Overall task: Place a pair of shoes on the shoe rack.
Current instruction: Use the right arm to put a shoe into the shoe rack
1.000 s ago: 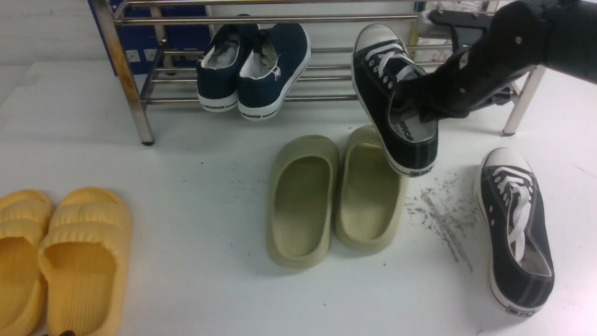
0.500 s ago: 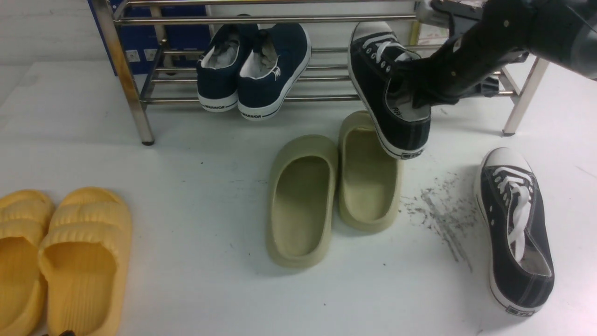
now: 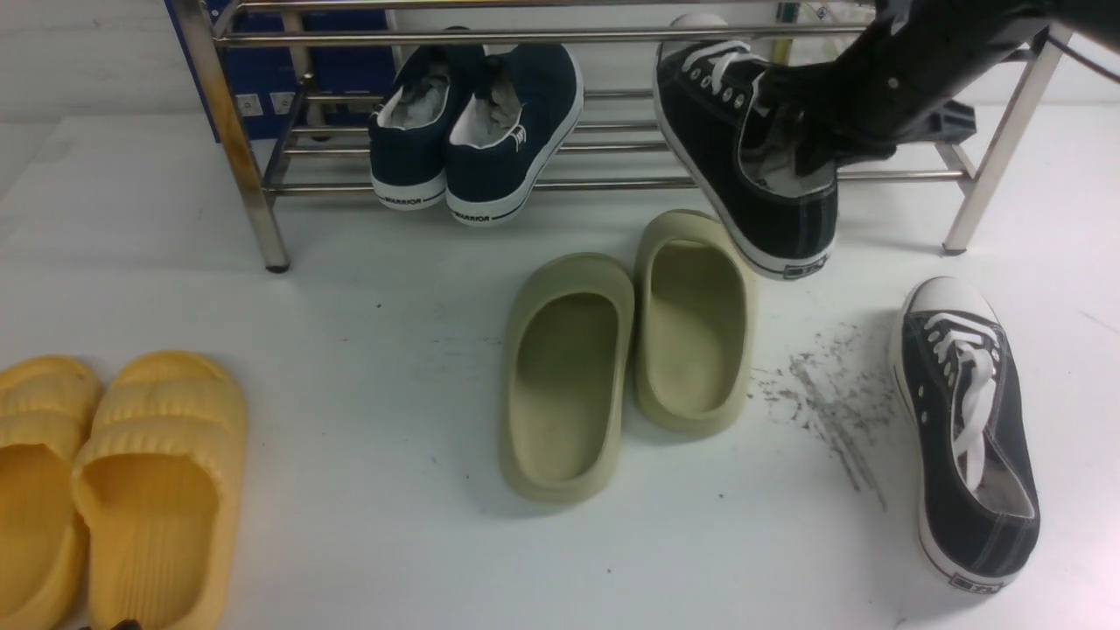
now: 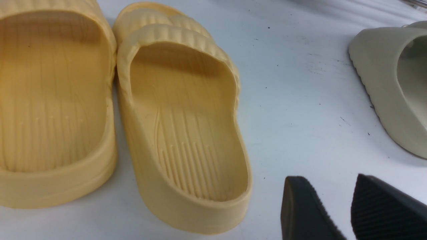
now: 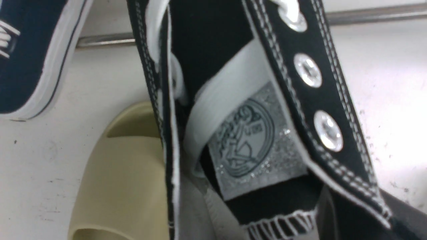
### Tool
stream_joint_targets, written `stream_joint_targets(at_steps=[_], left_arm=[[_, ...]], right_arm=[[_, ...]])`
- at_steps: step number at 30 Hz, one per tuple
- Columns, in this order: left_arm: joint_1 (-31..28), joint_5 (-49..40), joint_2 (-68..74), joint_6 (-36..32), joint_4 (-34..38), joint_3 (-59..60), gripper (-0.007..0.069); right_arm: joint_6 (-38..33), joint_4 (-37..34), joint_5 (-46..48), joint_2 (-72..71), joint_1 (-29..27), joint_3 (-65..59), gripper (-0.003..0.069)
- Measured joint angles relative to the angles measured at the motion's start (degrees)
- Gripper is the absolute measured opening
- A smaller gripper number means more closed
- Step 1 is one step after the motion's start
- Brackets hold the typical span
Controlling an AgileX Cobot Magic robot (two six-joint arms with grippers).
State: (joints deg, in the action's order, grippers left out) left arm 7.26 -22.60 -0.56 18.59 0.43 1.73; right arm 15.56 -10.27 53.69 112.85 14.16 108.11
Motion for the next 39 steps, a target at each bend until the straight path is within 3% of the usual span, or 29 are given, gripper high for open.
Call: stream_joint_targets(at_steps=[10, 16, 28, 34, 39], left_arm=[[0.00, 0.00, 0.00, 0.00, 0.00, 0.00, 0.0238], [0.00, 0.00, 0.00, 0.00, 0.00, 0.00, 0.0238], [0.00, 0.00, 0.00, 0.00, 0.00, 0.00, 0.0238], [0.00, 0.00, 0.00, 0.00, 0.00, 0.00, 0.0238], [0.00, 0.00, 0.00, 0.00, 0.00, 0.00, 0.0238]], right_arm=[[-1.93, 0.12, -2.85, 1.34, -4.17, 0.67, 0.0022], [-6.18, -2.09, -9.28, 4.88, -4.39, 0.74, 0.0027], [-6.86, -4.93, -14.82, 9.90, -4.39, 0.74, 0.0049], [-6.86, -7.20, -16.45, 9.90, -4.39, 0.92, 0.0103], [-6.86, -7.42, -17.05, 9.90, -4.39, 1.10, 0.0209]])
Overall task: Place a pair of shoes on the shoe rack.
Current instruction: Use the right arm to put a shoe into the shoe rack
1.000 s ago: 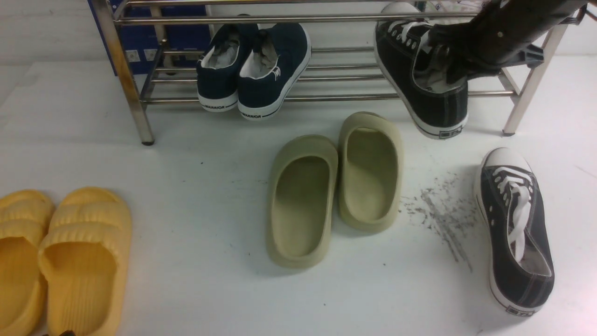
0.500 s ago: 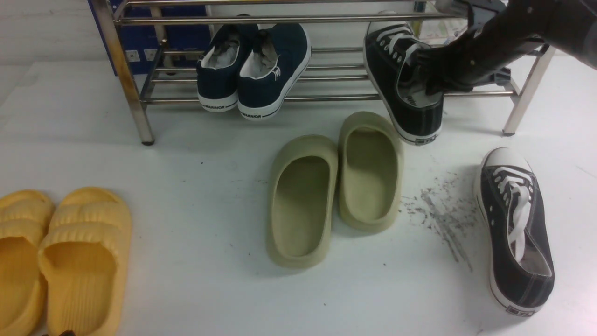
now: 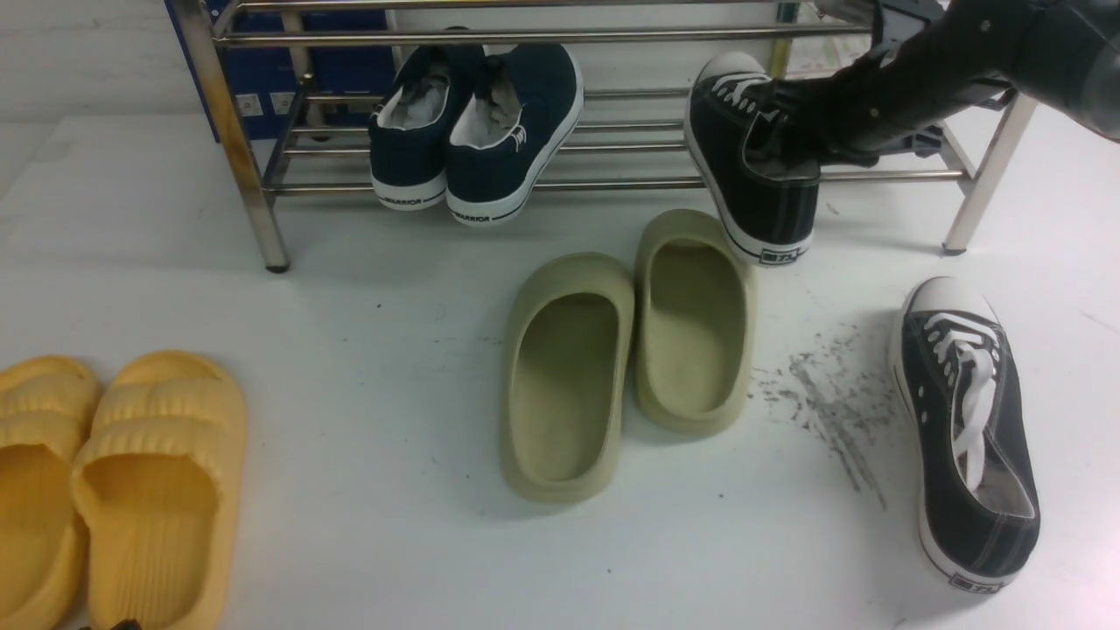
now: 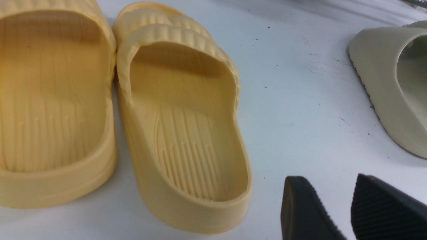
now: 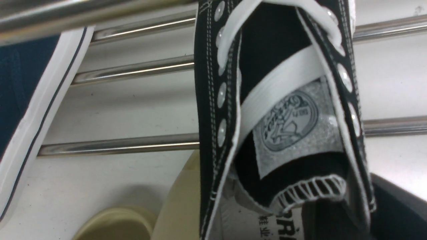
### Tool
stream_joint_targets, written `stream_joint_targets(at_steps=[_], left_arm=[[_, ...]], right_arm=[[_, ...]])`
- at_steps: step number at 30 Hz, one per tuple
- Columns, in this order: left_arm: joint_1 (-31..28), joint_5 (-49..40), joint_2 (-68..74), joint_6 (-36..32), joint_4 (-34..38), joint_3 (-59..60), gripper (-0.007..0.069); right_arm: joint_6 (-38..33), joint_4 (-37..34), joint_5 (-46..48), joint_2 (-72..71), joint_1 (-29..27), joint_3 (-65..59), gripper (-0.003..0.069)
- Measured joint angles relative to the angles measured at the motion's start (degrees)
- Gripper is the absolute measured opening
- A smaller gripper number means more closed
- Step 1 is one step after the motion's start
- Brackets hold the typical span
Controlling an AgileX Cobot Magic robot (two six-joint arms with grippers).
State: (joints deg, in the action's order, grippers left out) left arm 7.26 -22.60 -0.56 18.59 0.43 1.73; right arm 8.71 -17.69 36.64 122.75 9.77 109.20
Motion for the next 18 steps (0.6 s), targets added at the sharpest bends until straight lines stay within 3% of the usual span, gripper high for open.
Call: stream_joint_targets(at_steps=[4, 8, 11, 14, 15, 18], left_arm=[[0.00, 0.00, 0.00, 0.00, 0.00, 0.00, 0.0238], [0.00, 0.00, 0.00, 0.00, 0.00, 0.00, 0.0238], [0.00, 0.00, 0.00, 0.00, 0.00, 0.00, 0.0238], [0.00, 0.00, 0.00, 0.00, 0.00, 0.00, 0.0238], [0.00, 0.00, 0.00, 0.00, 0.00, 0.00, 0.0238], [0.00, 0.00, 0.00, 0.00, 0.00, 0.00, 0.0238]], right_arm=[[0.00, 0.00, 0.82, -1.60, 0.00, 0.00, 0.0287], [-0.09, 0.19, 3.71, -5.15, 0.00, 0.00, 0.0302], [-2.82, 0.79, 11.59, -10.54, 0.00, 0.18, 0.0304], [-6.09, 1.14, 18.85, -13.42, 0.00, 0.29, 0.0290], [-8.33, 1.14, 25.12, -14.70, 0.00, 0.29, 0.0263], [-11.06, 0.67, 30.76, -15.20, 0.00, -1.59, 0.0170]])
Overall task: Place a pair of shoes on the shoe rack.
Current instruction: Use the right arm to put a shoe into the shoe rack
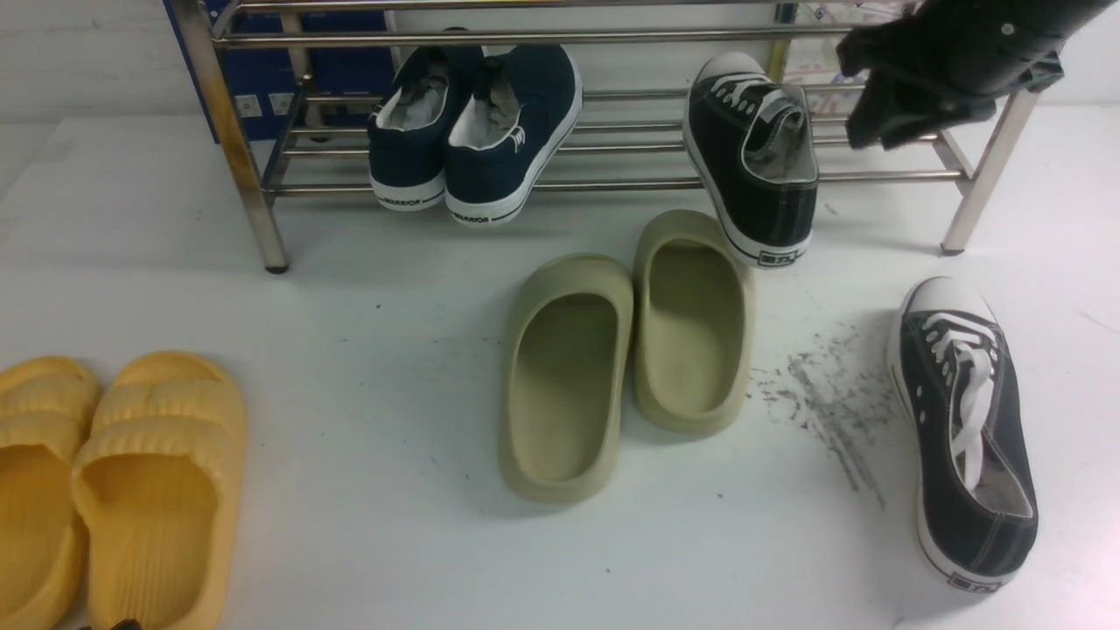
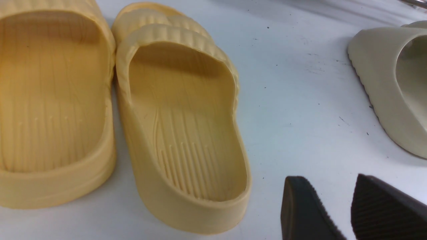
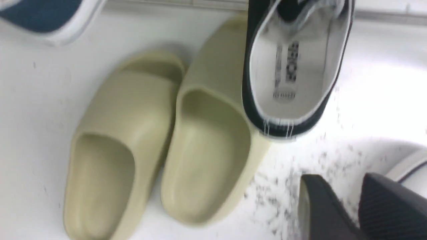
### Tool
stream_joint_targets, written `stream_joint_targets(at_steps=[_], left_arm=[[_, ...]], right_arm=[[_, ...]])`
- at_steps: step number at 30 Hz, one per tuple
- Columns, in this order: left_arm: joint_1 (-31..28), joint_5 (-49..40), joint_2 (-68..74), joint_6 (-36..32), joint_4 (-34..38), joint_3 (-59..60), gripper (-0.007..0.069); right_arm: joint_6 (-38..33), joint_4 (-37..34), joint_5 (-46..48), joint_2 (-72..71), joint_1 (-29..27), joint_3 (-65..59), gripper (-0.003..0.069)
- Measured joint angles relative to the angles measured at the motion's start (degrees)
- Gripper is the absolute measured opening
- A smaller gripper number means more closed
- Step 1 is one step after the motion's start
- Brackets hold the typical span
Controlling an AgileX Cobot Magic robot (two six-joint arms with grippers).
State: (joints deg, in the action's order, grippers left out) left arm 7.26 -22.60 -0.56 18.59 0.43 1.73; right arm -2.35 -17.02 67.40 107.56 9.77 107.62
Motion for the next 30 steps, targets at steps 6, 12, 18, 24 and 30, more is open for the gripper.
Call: stream_joint_targets(at_steps=[6, 12, 18, 24, 30], left_arm=[[0.00, 0.00, 0.00, 0.00, 0.00, 0.00, 0.0238], [0.00, 0.00, 0.00, 0.00, 0.00, 0.00, 0.0238], [0.00, 0.00, 0.00, 0.00, 0.00, 0.00, 0.0239], [0.00, 0.00, 0.00, 0.00, 0.00, 0.00, 0.0239], [0.00, 0.00, 0.00, 0.00, 0.00, 0.00, 0.0239]], right_arm=[[-1.16, -3.25, -4.30, 1.78, 0.00, -9.30, -0.0003], [-4.39, -8.19, -15.93, 5.27, 0.00, -11.97, -0.0003], [-5.24, -10.89, -20.83, 6.75, 0.00, -12.22, -0.0003], [-5.41, -11.83, -27.68, 6.91, 0.05, -12.32, -0.0003], [-5.51, -13.15, -30.00, 7.05, 0.05, -12.32, -0.0002]])
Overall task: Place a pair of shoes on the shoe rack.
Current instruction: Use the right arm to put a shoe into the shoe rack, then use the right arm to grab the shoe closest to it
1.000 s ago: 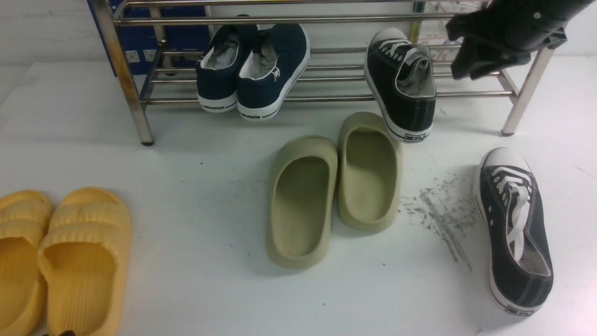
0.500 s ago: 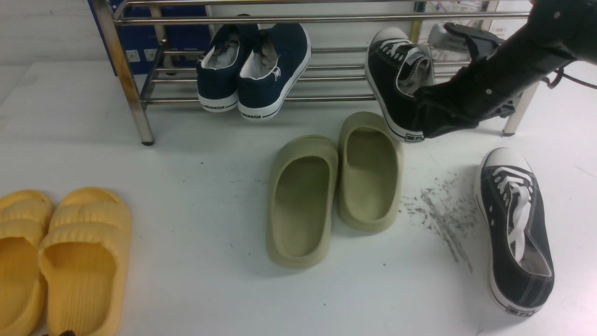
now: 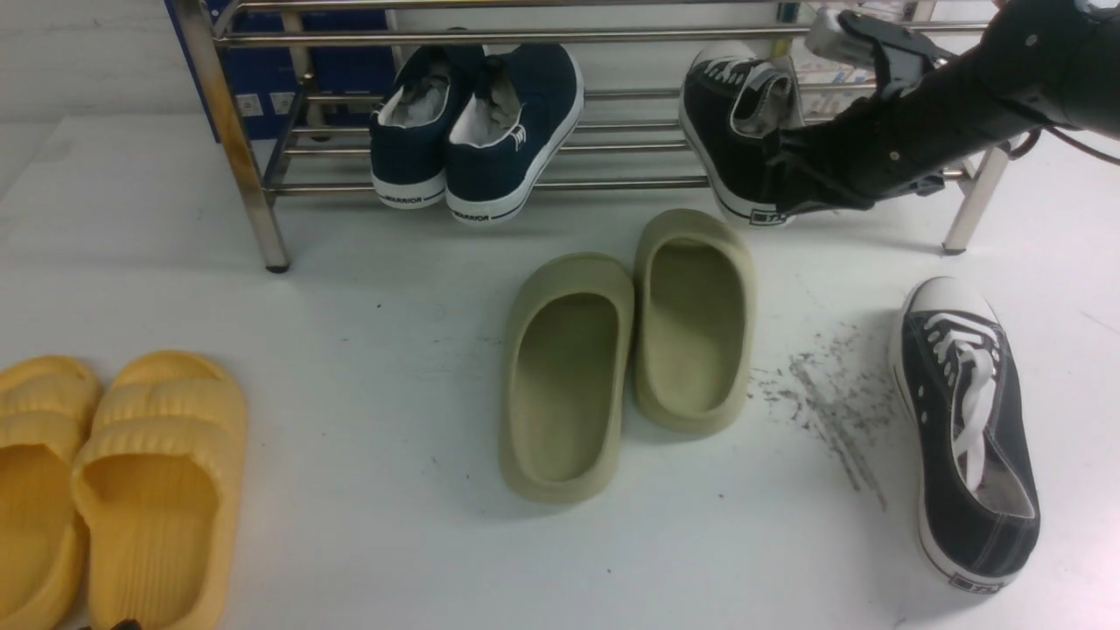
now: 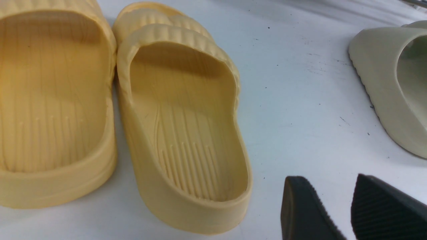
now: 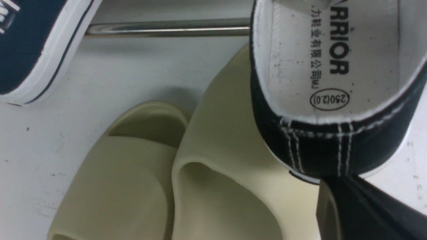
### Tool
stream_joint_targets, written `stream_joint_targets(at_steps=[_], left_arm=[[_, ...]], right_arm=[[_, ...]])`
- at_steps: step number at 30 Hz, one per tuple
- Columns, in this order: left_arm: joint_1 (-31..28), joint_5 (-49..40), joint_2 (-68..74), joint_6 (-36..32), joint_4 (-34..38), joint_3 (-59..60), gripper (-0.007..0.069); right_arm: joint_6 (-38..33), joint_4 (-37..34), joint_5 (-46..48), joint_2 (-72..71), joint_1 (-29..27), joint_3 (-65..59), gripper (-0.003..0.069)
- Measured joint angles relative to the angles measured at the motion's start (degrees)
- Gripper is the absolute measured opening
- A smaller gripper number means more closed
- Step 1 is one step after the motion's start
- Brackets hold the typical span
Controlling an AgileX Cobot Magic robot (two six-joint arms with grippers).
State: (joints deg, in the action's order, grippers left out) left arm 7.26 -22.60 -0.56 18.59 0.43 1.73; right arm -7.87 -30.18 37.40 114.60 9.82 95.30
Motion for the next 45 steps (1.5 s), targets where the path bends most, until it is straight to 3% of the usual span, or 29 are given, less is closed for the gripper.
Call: stream_joint_targets(at_steps=[11, 15, 17, 21, 24, 28, 33, 38, 45], left_arm=[[0.00, 0.00, 0.00, 0.00, 0.00, 0.00, 0.0239], [0.00, 0.00, 0.00, 0.00, 0.00, 0.00, 0.0239], [0.00, 0.00, 0.00, 0.00, 0.00, 0.00, 0.0239], [0.00, 0.00, 0.00, 0.00, 0.00, 0.00, 0.0239], [0.00, 0.00, 0.00, 0.00, 0.00, 0.00, 0.0239], [0.00, 0.00, 0.00, 0.00, 0.00, 0.00, 0.0239], [0.00, 0.00, 0.00, 0.00, 0.00, 0.00, 0.0239], [0.00, 0.00, 0.00, 0.00, 0.00, 0.00, 0.0239], [0.00, 0.00, 0.00, 0.00, 0.00, 0.00, 0.0239]], right_arm=[[-2.14, -1.13, 1.35, -0.20, -0.05, 0.00, 0.0006], [-2.54, -0.94, 4.83, -2.54, -0.05, 0.23, 0.0028], [-2.54, 0.23, 7.35, -5.86, -0.05, 0.47, 0.0073], [-1.27, 4.61, 14.41, -11.12, -0.05, 0.59, 0.0164], [5.17, 12.05, 25.19, -16.50, 0.24, 0.43, 0.0248], [12.94, 21.96, 32.14, -24.33, 3.02, -7.00, 0.0290], [20.54, 24.26, 28.61, -32.18, 7.00, -22.36, 0.0293], [25.87, 24.38, 15.54, -34.49, 9.04, -39.40, 0.0295], [27.18, 27.38, 4.08, -28.78, 9.04, -45.21, 0.0295]])
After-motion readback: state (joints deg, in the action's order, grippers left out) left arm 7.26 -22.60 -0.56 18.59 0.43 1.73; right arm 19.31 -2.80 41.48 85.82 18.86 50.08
